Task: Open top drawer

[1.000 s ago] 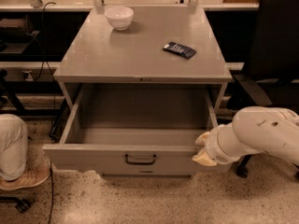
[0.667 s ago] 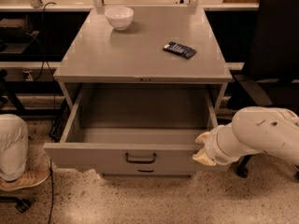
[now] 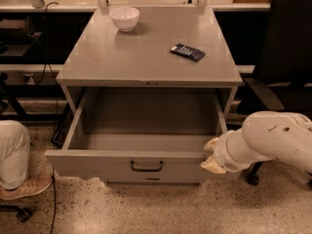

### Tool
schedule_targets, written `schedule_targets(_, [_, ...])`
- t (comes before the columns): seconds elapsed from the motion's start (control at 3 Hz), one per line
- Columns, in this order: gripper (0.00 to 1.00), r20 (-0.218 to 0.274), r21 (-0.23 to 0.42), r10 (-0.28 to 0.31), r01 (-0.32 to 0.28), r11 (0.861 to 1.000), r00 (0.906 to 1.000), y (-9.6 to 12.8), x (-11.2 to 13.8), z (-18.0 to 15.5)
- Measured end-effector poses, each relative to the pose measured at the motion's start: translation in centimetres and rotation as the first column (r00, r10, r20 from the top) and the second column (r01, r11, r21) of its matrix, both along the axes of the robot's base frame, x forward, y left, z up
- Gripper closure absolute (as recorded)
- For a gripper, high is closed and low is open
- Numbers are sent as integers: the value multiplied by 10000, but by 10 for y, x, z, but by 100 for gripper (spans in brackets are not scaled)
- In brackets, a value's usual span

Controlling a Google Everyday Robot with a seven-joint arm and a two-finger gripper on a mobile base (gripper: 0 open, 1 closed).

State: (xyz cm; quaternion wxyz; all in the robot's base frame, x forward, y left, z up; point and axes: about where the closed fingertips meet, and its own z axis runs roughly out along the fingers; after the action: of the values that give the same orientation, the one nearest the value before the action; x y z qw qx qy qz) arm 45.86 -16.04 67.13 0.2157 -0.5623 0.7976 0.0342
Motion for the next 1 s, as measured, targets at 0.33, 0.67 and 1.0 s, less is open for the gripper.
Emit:
schedule_targets(0.33, [5,11,-44,46,-46,10000,10000,-1,0,2])
schedule_targets(0.67, [0,88,-296,74,-71,9995,9999,-16,2,13])
schedule_targets(1.0, [0,434,-747,-383,415,9963,9983,-55,10,41])
